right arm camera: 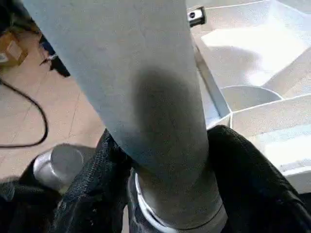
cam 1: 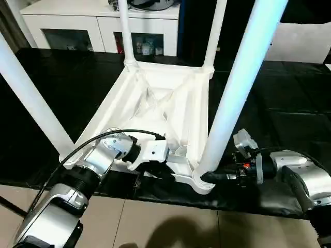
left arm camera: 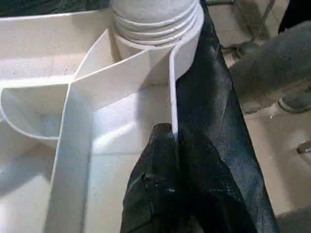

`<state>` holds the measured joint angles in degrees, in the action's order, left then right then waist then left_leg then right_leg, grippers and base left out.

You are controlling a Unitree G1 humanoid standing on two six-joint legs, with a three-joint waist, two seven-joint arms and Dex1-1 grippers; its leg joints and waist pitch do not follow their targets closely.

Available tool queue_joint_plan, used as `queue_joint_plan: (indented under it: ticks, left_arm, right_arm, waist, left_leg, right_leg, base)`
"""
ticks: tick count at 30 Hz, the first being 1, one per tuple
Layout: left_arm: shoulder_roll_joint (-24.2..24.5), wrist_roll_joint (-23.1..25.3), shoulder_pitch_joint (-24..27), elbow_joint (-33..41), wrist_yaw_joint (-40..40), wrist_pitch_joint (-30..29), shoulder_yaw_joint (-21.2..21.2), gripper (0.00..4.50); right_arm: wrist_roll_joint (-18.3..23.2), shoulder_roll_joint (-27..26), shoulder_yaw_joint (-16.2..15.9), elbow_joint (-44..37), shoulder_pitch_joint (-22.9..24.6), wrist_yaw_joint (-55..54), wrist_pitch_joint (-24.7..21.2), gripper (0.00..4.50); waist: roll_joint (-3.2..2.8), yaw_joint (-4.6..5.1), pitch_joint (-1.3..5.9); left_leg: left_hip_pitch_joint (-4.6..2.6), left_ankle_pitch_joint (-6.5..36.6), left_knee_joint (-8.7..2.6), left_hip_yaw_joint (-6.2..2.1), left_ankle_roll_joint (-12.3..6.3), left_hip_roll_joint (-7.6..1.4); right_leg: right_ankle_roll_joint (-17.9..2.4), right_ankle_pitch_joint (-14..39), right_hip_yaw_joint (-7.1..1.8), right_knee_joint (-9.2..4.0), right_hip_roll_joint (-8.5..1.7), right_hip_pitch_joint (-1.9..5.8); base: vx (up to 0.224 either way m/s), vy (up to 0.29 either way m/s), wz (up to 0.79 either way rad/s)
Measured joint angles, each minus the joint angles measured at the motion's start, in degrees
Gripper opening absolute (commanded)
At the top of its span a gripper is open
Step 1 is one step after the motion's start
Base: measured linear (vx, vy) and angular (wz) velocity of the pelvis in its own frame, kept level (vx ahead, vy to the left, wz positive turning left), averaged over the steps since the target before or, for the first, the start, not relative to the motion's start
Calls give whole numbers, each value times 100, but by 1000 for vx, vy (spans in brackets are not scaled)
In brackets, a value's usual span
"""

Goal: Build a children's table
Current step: Rotate leg to tighten

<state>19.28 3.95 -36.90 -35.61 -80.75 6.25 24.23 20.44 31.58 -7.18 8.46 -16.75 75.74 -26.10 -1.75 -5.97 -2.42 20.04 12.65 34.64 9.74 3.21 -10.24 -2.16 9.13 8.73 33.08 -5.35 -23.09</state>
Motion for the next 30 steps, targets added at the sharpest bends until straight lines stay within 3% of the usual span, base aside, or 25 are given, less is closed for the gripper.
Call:
queue_joint_plan:
  ticks: [4,8,11,13,16,17,19,27,30]
  left_arm:
    - [-69,107,18,51,526,-541,-185,0]
    - [-488,260,10,36,1620,-1321,-438,0]
    - [-848,254,15,30,2207,-1672,-552,0]
    - [-1105,267,-17,-42,2721,-1906,-691,0]
    - [-1419,333,-155,-177,3353,-2150,-768,0]
    - [-1492,382,-165,-180,3501,-2156,-765,0]
    - [-1557,440,-183,-180,3627,-2155,-759,0]
    - [-1423,466,-129,-79,3474,-1970,-610,0]
    - [-1248,470,-88,-70,3261,-1738,-526,0]
  right_arm:
    - [-7,-353,233,-143,55,-878,-293,216]
    - [-475,-1067,538,-68,-249,-2568,-638,212]
    - [-633,-1383,779,64,-432,-3417,-840,208]
    - [-770,-1738,928,184,-625,-4127,-929,208]
    - [-903,-2022,1043,384,-826,-4860,-850,208]
    - [-947,-2038,1047,440,-822,-4937,-694,262]
    - [-1002,-2046,1025,512,-814,-4940,-460,274]
    - [-966,-1876,943,320,-575,-4496,-273,354]
    - [-877,-1546,864,317,-470,-4073,-113,375]
  waist:
    - [-2,95,1]
    - [9,411,-1]
    - [21,584,-4]
    - [21,642,-4]
    - [9,638,3]
    - [7,622,4]
    - [2,599,7]
    - [1,542,7]
    - [2,510,7]
  left_leg:
    - [-13,-10,2,0,26,3]
    - [-32,-6,11,0,60,1]
    - [-20,-5,15,-5,58,2]
    - [-11,-5,15,-10,58,1]
    - [-2,-1,10,-12,52,3]
    - [-1,1,6,-13,46,4]
    - [3,-11,-4,-13,11,3]
    - [4,-9,-16,-11,4,3]
    - [3,-10,-12,-10,4,3]
  right_leg:
    - [-10,-16,-2,2,0,5]
    - [-9,-18,6,-10,3,15]
    - [-8,-19,10,-20,4,13]
    - [-7,-19,13,-19,5,10]
    - [-7,-20,14,-18,5,10]
    - [-6,-20,12,-19,5,9]
    - [-2,-17,11,-20,5,4]
    - [-4,-5,9,-13,6,-4]
    - [-8,-8,8,-13,6,-2]
  base:
    - [0,0,0]
    - [0,0,0]
    - [0,0,0]
    - [0,0,0]
    - [0,0,0]
    - [0,0,0]
    - [0,0,0]
    - [0,0,0]
    - [0,0,0]
